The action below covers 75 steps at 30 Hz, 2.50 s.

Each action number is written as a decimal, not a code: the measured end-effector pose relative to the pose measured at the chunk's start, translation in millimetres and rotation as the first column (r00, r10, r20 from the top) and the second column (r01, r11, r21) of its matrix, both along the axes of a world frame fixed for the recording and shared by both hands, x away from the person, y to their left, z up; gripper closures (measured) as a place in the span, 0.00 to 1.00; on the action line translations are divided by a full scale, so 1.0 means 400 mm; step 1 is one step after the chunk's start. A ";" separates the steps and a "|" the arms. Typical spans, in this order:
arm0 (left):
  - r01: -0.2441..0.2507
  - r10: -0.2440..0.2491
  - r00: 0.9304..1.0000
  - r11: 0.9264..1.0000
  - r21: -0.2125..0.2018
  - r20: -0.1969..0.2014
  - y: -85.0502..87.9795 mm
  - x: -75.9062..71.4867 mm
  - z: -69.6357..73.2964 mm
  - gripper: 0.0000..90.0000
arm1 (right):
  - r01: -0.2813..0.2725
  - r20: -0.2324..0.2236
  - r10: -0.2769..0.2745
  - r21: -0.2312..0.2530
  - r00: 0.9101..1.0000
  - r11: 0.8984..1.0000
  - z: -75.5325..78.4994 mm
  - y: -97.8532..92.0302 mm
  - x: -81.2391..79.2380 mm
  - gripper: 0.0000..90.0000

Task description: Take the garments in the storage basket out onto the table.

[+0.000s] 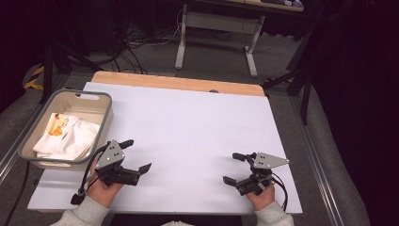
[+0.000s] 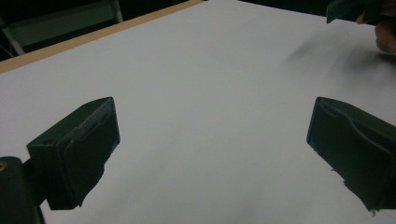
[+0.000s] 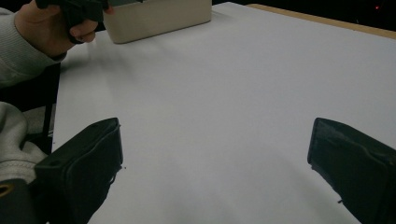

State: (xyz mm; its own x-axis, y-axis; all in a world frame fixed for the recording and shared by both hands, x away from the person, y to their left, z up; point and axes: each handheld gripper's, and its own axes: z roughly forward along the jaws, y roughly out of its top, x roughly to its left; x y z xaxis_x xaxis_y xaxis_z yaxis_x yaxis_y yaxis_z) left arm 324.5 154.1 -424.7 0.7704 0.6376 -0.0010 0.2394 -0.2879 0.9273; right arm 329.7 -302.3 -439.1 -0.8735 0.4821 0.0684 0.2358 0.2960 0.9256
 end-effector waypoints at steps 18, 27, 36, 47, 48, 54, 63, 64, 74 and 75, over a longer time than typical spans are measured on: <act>-0.036 0.036 0.999 0.996 0.079 -0.001 0.054 0.005 0.077 0.05 | 0.000 -0.014 -0.001 -0.024 1.000 1.000 -0.005 0.009 0.005 0.03; -0.062 0.061 0.998 0.996 0.066 0.016 0.095 0.005 0.122 0.04 | 0.001 -0.021 -0.002 -0.027 1.000 1.000 -0.006 0.010 0.005 0.03; -0.048 0.050 0.998 0.994 0.099 -0.024 0.113 0.016 0.151 0.04 | -0.006 -0.021 0.005 -0.031 1.000 1.000 -0.007 0.013 0.005 0.03; -0.071 0.077 0.996 0.992 0.109 -0.053 0.132 0.039 0.171 0.03 | -0.011 -0.027 0.010 -0.035 1.000 0.999 -0.008 0.015 0.007 0.03; -0.080 0.086 0.995 0.991 0.109 -0.056 0.133 0.041 0.171 0.03 | -0.011 -0.027 0.010 -0.036 1.000 0.999 -0.009 0.015 0.007 0.03; -0.111 0.120 0.990 0.988 0.106 -0.076 0.152 0.059 0.171 0.03 | -0.012 -0.029 0.011 -0.036 1.000 0.999 -0.009 0.015 0.007 0.03; -0.169 0.186 0.978 0.973 0.157 -0.099 0.194 0.094 0.184 0.04 | -0.007 -0.037 0.006 -0.032 0.999 0.999 -0.011 0.013 0.009 0.03; -0.172 0.189 0.977 0.972 0.161 -0.097 0.199 0.098 0.186 0.03 | -0.007 -0.037 0.006 -0.033 0.999 0.999 -0.011 0.014 0.009 0.03; -0.216 0.240 0.965 0.956 0.198 -0.105 0.232 0.133 0.196 0.04 | 0.005 -0.034 -0.007 -0.040 0.999 0.999 -0.013 0.014 0.007 0.03; -0.216 0.240 0.965 0.956 0.198 -0.105 0.232 0.133 0.196 0.04 | 0.005 -0.034 -0.007 -0.040 0.999 0.999 -0.013 0.014 0.007 0.03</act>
